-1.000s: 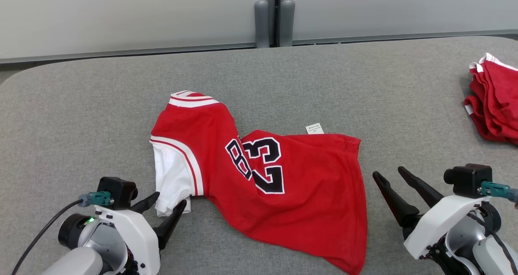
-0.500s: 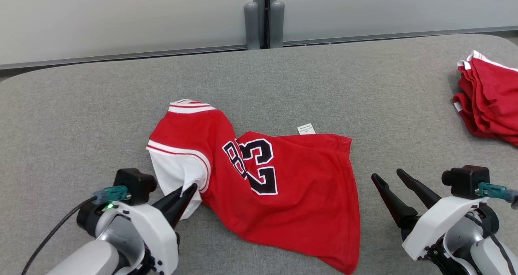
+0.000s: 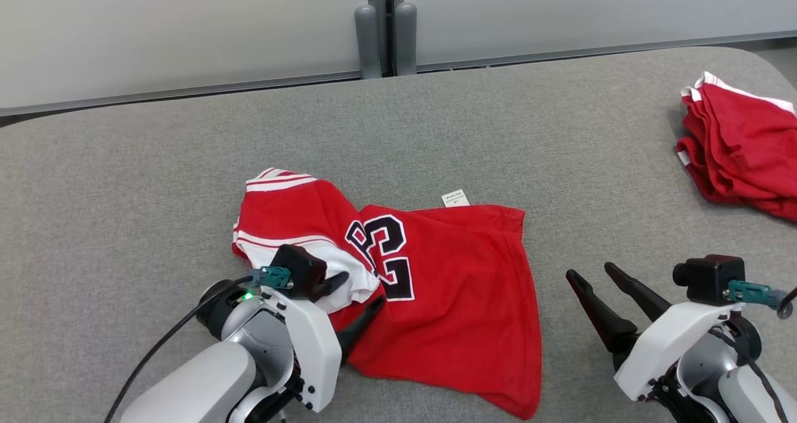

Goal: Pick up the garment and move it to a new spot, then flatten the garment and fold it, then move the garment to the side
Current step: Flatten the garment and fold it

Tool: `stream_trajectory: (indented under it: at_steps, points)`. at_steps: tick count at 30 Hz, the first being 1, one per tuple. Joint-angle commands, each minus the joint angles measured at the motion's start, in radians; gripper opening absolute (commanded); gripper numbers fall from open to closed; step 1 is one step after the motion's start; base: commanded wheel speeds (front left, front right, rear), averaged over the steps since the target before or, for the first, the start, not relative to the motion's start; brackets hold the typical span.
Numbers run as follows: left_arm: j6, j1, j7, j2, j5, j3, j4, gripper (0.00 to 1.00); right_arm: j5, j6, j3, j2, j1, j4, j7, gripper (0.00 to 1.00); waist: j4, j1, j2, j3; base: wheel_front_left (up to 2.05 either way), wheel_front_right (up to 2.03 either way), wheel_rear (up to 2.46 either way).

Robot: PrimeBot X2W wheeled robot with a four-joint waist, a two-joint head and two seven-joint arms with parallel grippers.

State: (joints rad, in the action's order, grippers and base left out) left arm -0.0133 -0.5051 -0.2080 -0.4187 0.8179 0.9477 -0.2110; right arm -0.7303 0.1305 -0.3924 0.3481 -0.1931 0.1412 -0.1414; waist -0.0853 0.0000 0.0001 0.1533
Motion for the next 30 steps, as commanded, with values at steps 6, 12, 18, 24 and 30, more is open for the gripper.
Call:
stream_trajectory:
  at_steps: [6,12,18,24,30]
  points:
    - [-0.038,0.038,0.063,-0.078,0.001,-0.051,0.057,1.0,-0.006,0.001,0.017,0.01,0.025,0.008,0.008,1.0,0.034,0.0,-0.0001,-0.026,0.0,0.0,0.0]
    - [-0.137,0.155,0.088,-0.188,0.081,-0.151,0.179,1.0,-0.007,0.001,0.019,0.009,0.034,-0.001,0.007,1.0,0.058,0.0,-0.0001,-0.035,0.0,0.0,0.0]
    - [-0.11,0.288,0.092,-0.188,0.238,-0.19,0.222,1.0,-0.003,0.001,0.02,0.012,0.032,-0.004,-0.003,1.0,0.059,0.0,-0.0001,-0.03,0.0,0.0,0.0]
    - [-0.015,0.296,0.095,-0.123,0.339,-0.195,0.107,1.0,0.001,0.001,0.017,0.012,0.022,-0.003,-0.012,1.0,0.049,0.0,-0.0001,-0.029,0.0,0.0,0.0]
    - [0.042,0.237,0.057,-0.058,0.4,-0.201,-0.041,1.0,0.007,0.001,0.016,0.011,0.018,-0.005,-0.017,1.0,0.04,0.0,-0.0001,-0.024,0.0,0.0,0.0]
